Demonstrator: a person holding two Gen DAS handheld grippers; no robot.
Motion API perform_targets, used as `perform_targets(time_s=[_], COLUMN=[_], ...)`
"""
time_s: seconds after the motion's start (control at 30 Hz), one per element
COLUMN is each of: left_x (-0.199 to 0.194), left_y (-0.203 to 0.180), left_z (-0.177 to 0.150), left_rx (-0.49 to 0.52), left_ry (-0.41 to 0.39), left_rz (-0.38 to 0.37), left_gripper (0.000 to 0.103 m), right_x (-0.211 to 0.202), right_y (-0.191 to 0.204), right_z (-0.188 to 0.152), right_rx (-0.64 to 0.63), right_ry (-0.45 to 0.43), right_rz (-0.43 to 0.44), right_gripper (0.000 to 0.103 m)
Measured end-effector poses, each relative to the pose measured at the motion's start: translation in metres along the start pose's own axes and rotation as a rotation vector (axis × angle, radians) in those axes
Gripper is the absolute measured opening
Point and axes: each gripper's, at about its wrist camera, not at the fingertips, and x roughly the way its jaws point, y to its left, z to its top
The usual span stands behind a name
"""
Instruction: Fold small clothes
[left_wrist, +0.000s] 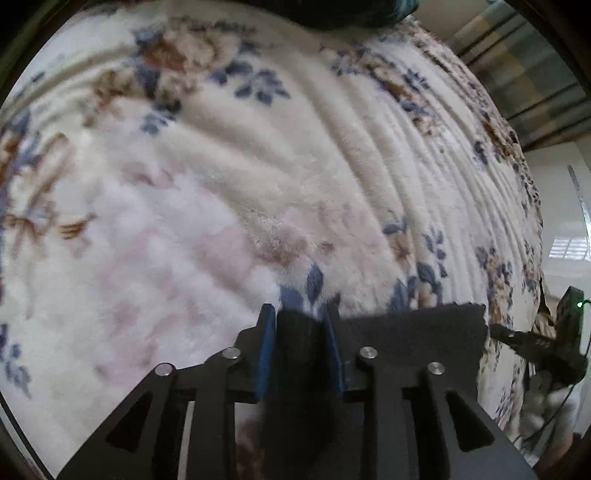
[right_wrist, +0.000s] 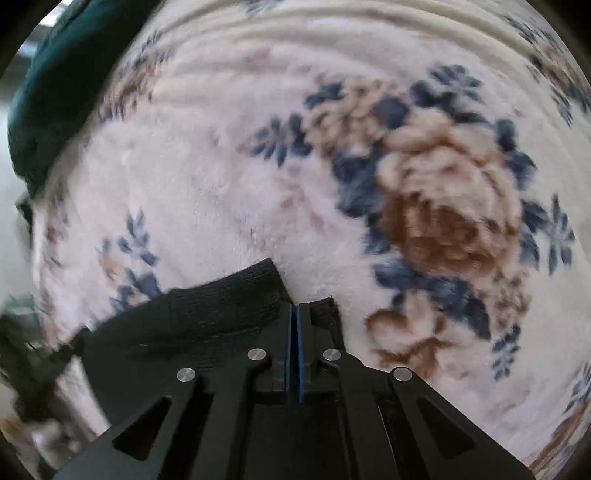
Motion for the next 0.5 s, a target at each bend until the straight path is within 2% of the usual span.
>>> perform_targets(time_s=[0.03,0.07,0.1,0.13,0.17,0.27,0.33,0.43,0.47,0.5], left_x=[-0.009,-0.021,-0.027,-0.033,-0.041,-0.045,-0.042,-0.030,-0.028,-0.028], left_y=[0.000,0.002,0.004,0.006,0.011,0.018,0.023,0.026,0.026,0.025], left_z=[-0.005,-0.015,-0.022,-0.032,-0.047,-0.082,-0.108,-0.134,-0.140,-0.145], left_rx=[0.007,0.010,0.003,-0.012,-0.031,-0.064,-0.088,-0.115,-0.122,-0.127], left_ry=[-0.012,-0.028,-0.034,-0.034,-0.032,0.018,0.067,0.135,0.146,0.144], left_rz=[0.003,0.002,0.008,0.009,-0.007,-0.007,-0.002,-0.007,-0.009,-0.009], left_gripper=[0.033,0.038,0.052,0.061,0.061,0.061,0.061,0.061,0.061,0.061], right_x=[-0.008,-0.024,-0.037,-0.045,-0.053,-0.061,-0.054,-0.032,-0.028,-0.029], right_y=[-0.002,-0.007,-0.012,-0.016,-0.021,-0.031,-0.038,-0.044,-0.046,-0.046], right_z=[-0.002,-0.009,-0.019,-0.027,-0.040,-0.084,-0.110,-0.137,-0.144,-0.151], right_rx=[-0.007,-0.009,-0.006,0.000,0.017,0.056,0.084,0.111,0.131,0.150], right_ry=[0.001,0.001,-0.001,0.005,0.018,0.090,0.147,0.192,0.185,0.153], right_rz=[0.013,0.022,0.040,0.055,0.071,0.093,0.118,0.103,0.118,0.138], right_gripper=[0.008,0.022,0.031,0.045,0.047,0.047,0.047,0.044,0.019,0.005])
